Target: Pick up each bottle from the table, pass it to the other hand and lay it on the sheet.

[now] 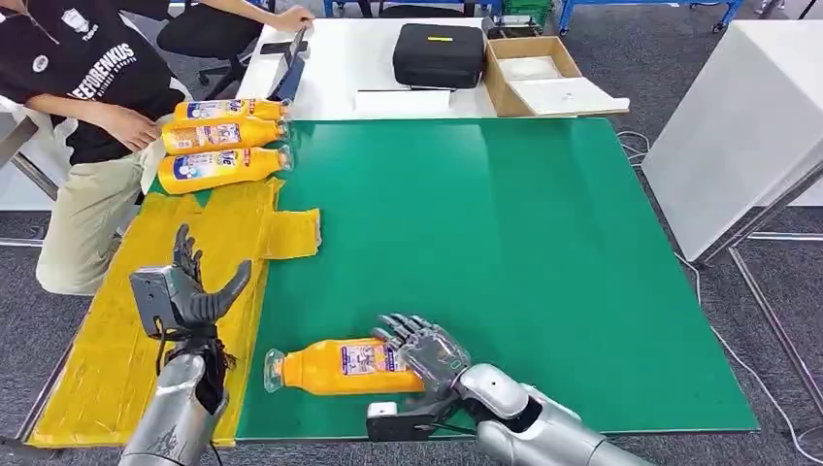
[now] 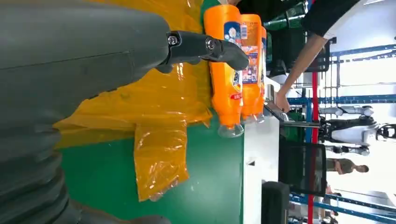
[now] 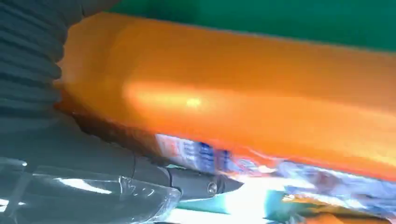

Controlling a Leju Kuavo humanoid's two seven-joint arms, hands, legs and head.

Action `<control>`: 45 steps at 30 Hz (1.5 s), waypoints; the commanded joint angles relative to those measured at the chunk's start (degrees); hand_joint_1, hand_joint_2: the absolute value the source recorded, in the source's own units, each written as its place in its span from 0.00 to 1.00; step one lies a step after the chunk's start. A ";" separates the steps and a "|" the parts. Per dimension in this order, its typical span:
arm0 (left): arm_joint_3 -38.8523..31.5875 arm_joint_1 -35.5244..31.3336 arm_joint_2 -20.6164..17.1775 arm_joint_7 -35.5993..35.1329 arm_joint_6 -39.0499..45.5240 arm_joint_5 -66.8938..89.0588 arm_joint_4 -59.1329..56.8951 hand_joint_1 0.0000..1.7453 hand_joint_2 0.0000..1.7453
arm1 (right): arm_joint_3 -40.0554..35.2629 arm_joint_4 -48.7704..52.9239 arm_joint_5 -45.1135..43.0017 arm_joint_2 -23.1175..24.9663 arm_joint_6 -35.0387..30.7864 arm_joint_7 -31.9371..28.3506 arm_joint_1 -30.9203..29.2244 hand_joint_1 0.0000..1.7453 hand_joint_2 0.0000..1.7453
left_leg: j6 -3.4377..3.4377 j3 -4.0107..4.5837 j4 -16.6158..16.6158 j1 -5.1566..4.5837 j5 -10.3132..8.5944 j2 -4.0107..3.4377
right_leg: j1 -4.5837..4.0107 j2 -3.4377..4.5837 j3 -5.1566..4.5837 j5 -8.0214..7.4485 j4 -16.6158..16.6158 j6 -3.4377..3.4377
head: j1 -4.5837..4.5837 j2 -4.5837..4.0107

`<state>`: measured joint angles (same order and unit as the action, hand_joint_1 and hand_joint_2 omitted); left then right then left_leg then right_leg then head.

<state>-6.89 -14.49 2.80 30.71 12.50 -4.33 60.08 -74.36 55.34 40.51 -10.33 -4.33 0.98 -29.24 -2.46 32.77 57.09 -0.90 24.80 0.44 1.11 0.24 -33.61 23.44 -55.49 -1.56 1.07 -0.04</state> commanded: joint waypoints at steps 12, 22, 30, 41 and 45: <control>-1.54 -0.79 0.68 -1.70 -1.76 0.74 -0.57 0.00 1.00 | 8.81 10.20 14.44 -7.29 1.31 6.07 12.88 0.00 1.00 | 0.20 0.02 -0.05 0.07 -0.01 0.39 | -0.12 -0.36 0.21 0.03 0.16 0.05 | 0.02 0.00; -1.43 -2.09 1.04 -1.68 -3.13 1.39 -2.81 0.00 1.00 | 15.93 15.48 18.97 -5.96 0.50 6.15 21.12 0.00 1.00 | 0.22 0.03 -0.03 0.07 0.05 0.37 | -0.14 -0.36 0.17 0.07 0.14 0.09 | 0.00 0.00; -1.14 -3.38 1.33 -1.25 -4.42 2.44 -4.50 0.00 1.00 | 20.98 12.36 26.68 4.65 -0.52 5.51 25.24 0.00 1.00 | 0.16 0.12 -0.03 0.08 0.09 0.17 | -0.09 -0.10 -0.07 0.02 0.08 0.05 | 0.00 0.00; -0.70 -2.78 1.61 -2.02 -4.94 3.28 -3.21 0.00 1.00 | 22.05 7.31 34.89 10.44 -4.98 6.29 24.25 0.00 1.00 | 0.25 0.18 -0.04 0.26 0.14 -0.04 | -0.11 0.05 -0.18 0.03 0.08 0.08 | 0.02 0.00; -0.92 -1.22 1.78 -2.16 -4.92 3.25 -1.53 0.00 1.00 | 21.71 4.63 38.59 12.20 -7.31 7.51 23.30 0.00 1.00 | 0.23 0.22 -0.07 0.23 0.14 -0.15 | -0.09 0.18 -0.22 0.00 0.08 0.07 | 0.02 0.00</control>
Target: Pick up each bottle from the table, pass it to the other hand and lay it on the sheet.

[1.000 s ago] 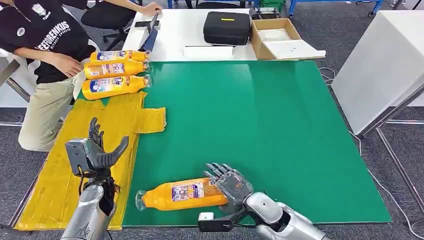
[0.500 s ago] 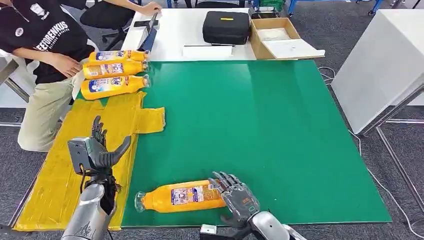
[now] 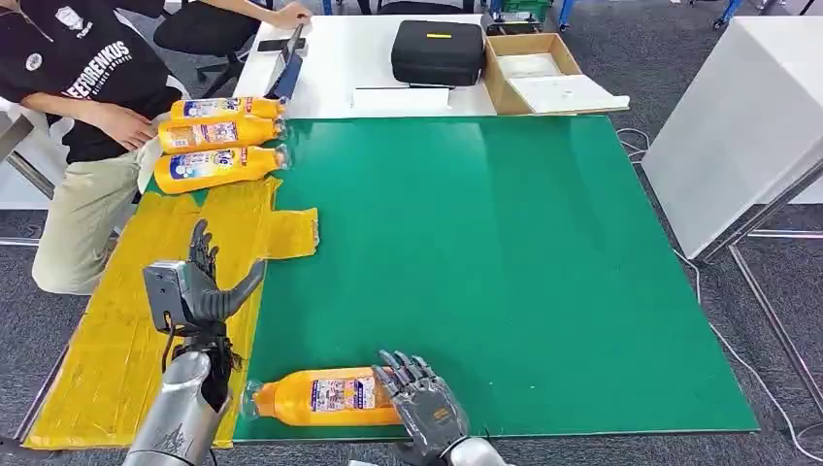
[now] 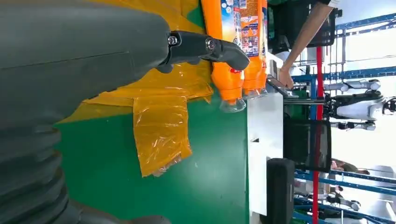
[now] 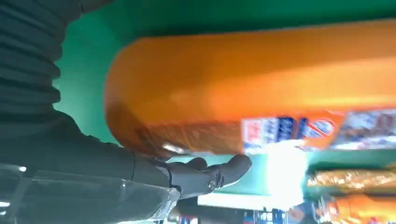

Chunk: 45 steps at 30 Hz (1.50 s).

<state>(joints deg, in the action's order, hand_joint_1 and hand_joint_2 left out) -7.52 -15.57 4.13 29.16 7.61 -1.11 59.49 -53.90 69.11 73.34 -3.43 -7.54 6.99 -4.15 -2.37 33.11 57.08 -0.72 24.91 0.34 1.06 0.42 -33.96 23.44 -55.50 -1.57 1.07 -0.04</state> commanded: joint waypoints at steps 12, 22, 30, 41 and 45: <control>-0.98 3.23 0.93 -0.52 0.57 -0.56 2.83 0.00 1.00 | -2.73 -22.73 16.66 6.38 -4.38 8.05 -6.37 0.00 1.00 | 0.14 -0.10 -0.12 0.03 0.02 -0.09 | -0.05 0.05 0.30 0.00 0.14 0.08 | 0.02 0.00; -0.97 6.15 0.66 -0.95 1.47 -1.99 8.22 0.00 1.00 | -2.74 -30.56 12.88 7.83 0.46 3.45 -10.69 0.00 1.00 | 0.23 -0.33 -0.07 0.04 0.06 -0.12 | -0.03 0.20 0.28 -0.10 0.13 0.18 | 0.00 0.00; -0.17 6.18 0.39 -0.97 1.33 -2.89 8.17 0.00 1.00 | -5.20 -35.44 5.14 7.96 1.93 -0.60 -15.58 0.06 1.00 | 0.65 -0.57 -0.12 0.31 0.11 -0.34 | -0.11 0.48 0.41 -0.26 0.18 0.54 | 0.02 0.00; 0.79 3.77 -0.58 -0.50 1.29 -4.13 5.60 0.00 1.00 | -5.47 -36.74 -2.67 9.12 6.93 -3.82 -18.11 0.96 1.00 | 1.04 -0.56 -0.23 0.65 -0.45 -0.04 | -0.41 0.16 0.48 -0.62 0.33 0.90 | 0.00 0.00; 1.34 2.24 -0.79 -0.34 1.45 -4.77 3.69 0.00 1.00 | -6.16 -37.96 -6.62 9.81 8.61 -5.05 -19.43 0.98 1.00 | 1.02 -0.50 -0.13 0.67 -0.48 -0.09 | -0.45 0.21 0.41 -0.68 0.26 0.91 | 0.02 0.00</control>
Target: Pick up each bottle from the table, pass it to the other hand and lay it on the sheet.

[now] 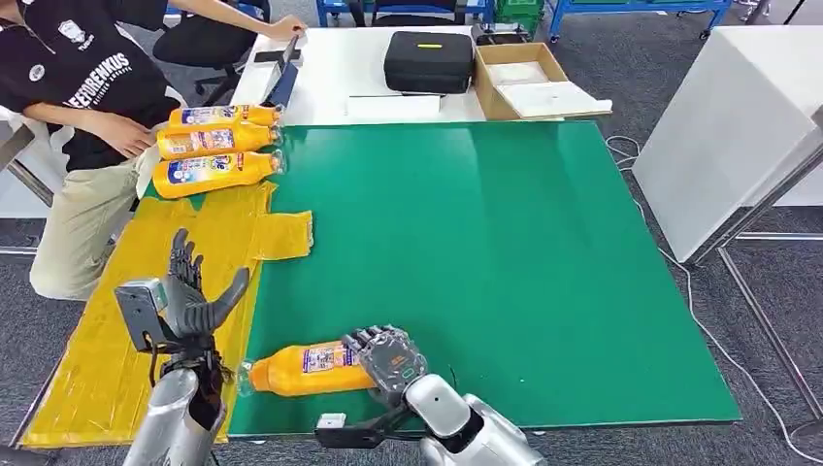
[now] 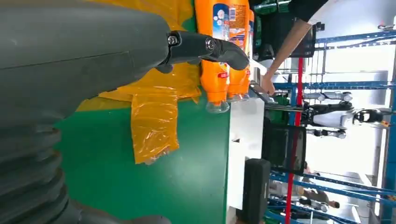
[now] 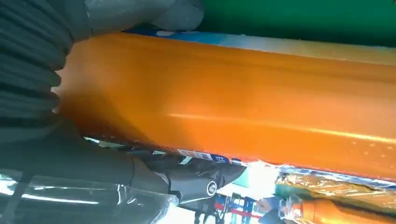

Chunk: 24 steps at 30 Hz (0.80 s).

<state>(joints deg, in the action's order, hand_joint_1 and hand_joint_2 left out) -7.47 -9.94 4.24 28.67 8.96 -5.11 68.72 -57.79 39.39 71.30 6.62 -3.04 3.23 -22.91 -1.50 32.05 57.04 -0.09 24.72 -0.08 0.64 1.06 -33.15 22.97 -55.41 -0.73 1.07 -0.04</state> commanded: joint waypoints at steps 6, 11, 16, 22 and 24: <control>1.61 -4.44 -1.41 0.84 0.40 -1.70 -7.33 0.00 1.00 | -1.64 -8.64 -9.99 -0.58 7.46 -5.18 -3.20 1.00 1.00 | 0.00 0.57 0.00 0.02 0.10 0.22 | -0.04 -0.30 -0.98 0.00 0.10 0.06 | 0.02 0.00; 1.97 -3.48 -1.97 1.70 0.80 -3.08 -6.78 0.00 1.00 | -2.10 -5.63 -14.44 -2.33 4.83 -4.82 -4.36 1.00 1.00 | 0.04 0.14 0.03 0.02 0.32 0.17 | -0.06 -0.27 -0.44 0.16 0.03 0.01 | 0.00 0.00; 0.71 1.37 -1.60 2.32 1.80 -3.48 -2.03 0.00 1.00 | 2.04 2.73 -17.78 -5.76 -12.11 -2.05 -3.80 1.00 1.00 | 0.07 -0.31 -0.01 0.06 0.20 0.13 | -0.02 -0.18 0.44 0.19 0.04 0.07 | 0.00 0.00; 0.88 3.23 -0.15 2.19 2.80 -1.11 0.06 0.00 1.00 | 12.59 9.49 -22.29 -6.14 -30.12 -3.95 0.39 1.00 1.00 | -0.06 0.49 0.07 0.02 0.14 0.19 | 0.01 -0.29 -0.17 0.26 -0.03 0.04 | 0.02 0.00; 0.98 3.26 -0.01 2.20 2.88 -1.00 0.01 0.00 1.00 | 12.65 9.52 -22.24 -6.29 -30.48 -4.21 0.84 1.00 1.00 | -0.07 0.79 0.09 0.11 0.07 0.19 | 0.04 -0.23 -0.25 0.15 -0.02 -0.09 | -0.02 0.00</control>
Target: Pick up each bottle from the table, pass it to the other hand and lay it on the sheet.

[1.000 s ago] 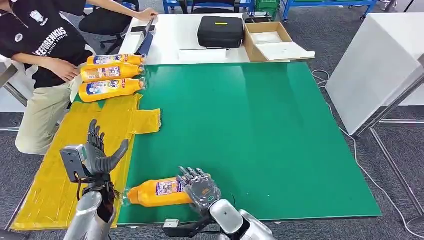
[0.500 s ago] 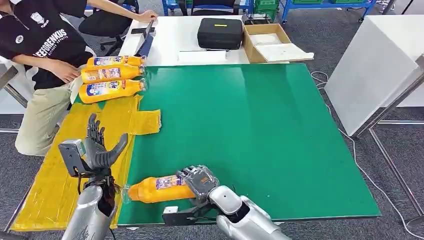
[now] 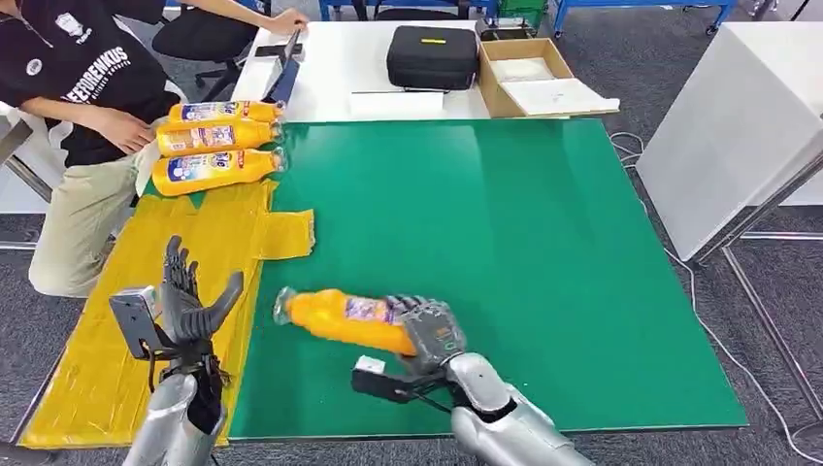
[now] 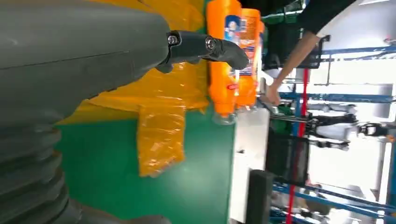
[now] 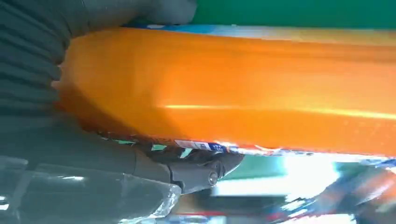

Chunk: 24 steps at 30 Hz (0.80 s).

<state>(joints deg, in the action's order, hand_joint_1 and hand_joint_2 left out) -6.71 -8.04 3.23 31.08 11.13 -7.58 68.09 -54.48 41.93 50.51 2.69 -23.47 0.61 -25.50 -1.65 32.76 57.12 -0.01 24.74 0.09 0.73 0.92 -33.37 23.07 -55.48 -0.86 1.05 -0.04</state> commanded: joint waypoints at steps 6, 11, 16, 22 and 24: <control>-0.47 0.43 1.89 0.27 1.51 1.49 1.97 0.00 1.00 | 22.29 8.13 -2.36 1.76 -16.53 -8.86 6.43 1.00 1.00 | 0.14 0.30 0.01 -0.01 0.06 0.17 | -0.02 -0.20 -0.30 0.13 0.01 0.08 | 0.02 0.00; 5.24 -1.27 0.68 -2.15 -3.81 3.29 0.41 0.00 1.00 | 36.05 5.39 -12.54 8.42 -16.53 -29.48 7.31 1.00 1.00 | 0.16 0.52 0.03 0.01 0.05 0.21 | 0.00 -0.24 -0.52 0.13 -0.05 0.10 | 0.04 0.00; 12.77 -5.92 0.38 -7.00 -16.77 -4.84 -3.10 0.00 1.00 | 27.64 -2.08 -31.40 10.41 -16.53 -40.61 1.33 1.00 1.00 | 0.11 0.63 0.03 0.00 -0.01 0.25 | 0.00 -0.25 -0.85 0.04 -0.01 0.05 | 0.02 0.00; 20.90 -10.14 0.24 -11.26 -20.72 -4.67 -0.60 0.00 1.00 | 25.74 5.85 -35.28 12.55 -16.53 -40.61 2.65 1.00 1.00 | 0.17 0.81 0.06 0.07 -0.08 0.18 | -0.02 -0.28 -0.83 0.02 -0.04 0.07 | 0.04 0.00; 23.89 -11.57 0.93 -13.02 -20.23 -4.53 0.61 0.00 1.00 | 26.83 7.87 -33.01 13.17 -16.53 -40.61 3.57 1.00 1.00 | 0.25 0.64 0.10 0.04 0.02 0.31 | 0.00 -0.45 -0.64 0.18 -0.11 0.12 | 0.04 0.00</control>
<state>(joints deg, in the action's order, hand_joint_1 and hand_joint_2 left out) 6.04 -13.03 4.20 21.64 -8.74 -12.52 69.46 -27.76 46.69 15.65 13.03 -37.59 -39.76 -20.65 -1.56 33.47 57.14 0.03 24.65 0.22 0.74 0.82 -34.16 23.06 -55.48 -0.85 1.09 -0.04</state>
